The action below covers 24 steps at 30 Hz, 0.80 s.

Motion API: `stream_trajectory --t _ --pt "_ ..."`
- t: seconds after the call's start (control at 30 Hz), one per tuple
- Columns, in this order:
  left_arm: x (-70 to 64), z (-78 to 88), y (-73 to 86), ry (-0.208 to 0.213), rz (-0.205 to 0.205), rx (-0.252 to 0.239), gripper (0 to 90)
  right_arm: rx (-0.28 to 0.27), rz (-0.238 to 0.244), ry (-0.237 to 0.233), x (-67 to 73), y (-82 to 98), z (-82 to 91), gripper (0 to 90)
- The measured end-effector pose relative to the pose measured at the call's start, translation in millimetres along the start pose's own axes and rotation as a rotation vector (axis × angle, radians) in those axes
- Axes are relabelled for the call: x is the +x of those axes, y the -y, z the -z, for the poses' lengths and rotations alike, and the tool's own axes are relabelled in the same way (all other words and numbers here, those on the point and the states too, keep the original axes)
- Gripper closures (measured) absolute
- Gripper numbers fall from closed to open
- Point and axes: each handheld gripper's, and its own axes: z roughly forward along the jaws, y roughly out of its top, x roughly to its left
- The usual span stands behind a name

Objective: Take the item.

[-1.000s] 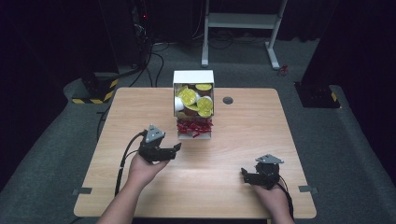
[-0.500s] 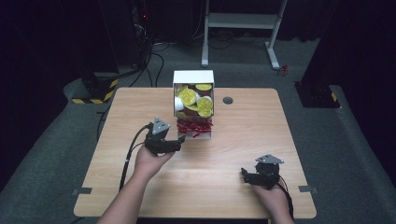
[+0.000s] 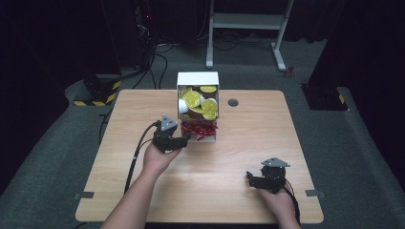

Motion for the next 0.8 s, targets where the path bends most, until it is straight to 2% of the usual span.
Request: stream_trajectory --t 0.27,0.33,0.43,0.53,0.6,0.63,0.8 --pt "0.3 -8.5 0.7 -0.005 -0.026 -0.003 50.7 0.000 -0.001 0.002 0.1 -0.1 -0.1 9.4" --pt "-0.5 -10.0 1.2 -0.020 -0.035 -0.007 53.7 0.000 -0.001 0.002 0.1 -0.1 -0.1 9.4" --pt "0.6 -10.8 1.7 -0.037 -0.033 -0.009 59.1 0.000 -0.001 0.002 0.1 -0.1 -0.1 9.4" --pt "-0.1 -10.9 2.2 -0.036 -0.030 -0.012 62.7 0.000 -0.001 0.002 0.2 -0.1 -0.1 9.4" --pt "-0.2 -9.9 3.2 -0.045 -0.044 -0.015 66.1 0.000 -0.004 0.003 0.4 -0.1 0.0 9.4" --pt "-0.7 -9.8 4.3 -0.040 -0.032 -0.020 67.6 0.000 -0.002 0.003 0.3 -0.1 -0.1 9.4" --pt "-0.4 -8.5 8.2 -0.052 -0.034 -0.028 74.4 -0.001 -0.002 0.004 0.3 -0.1 -0.1 9.5"
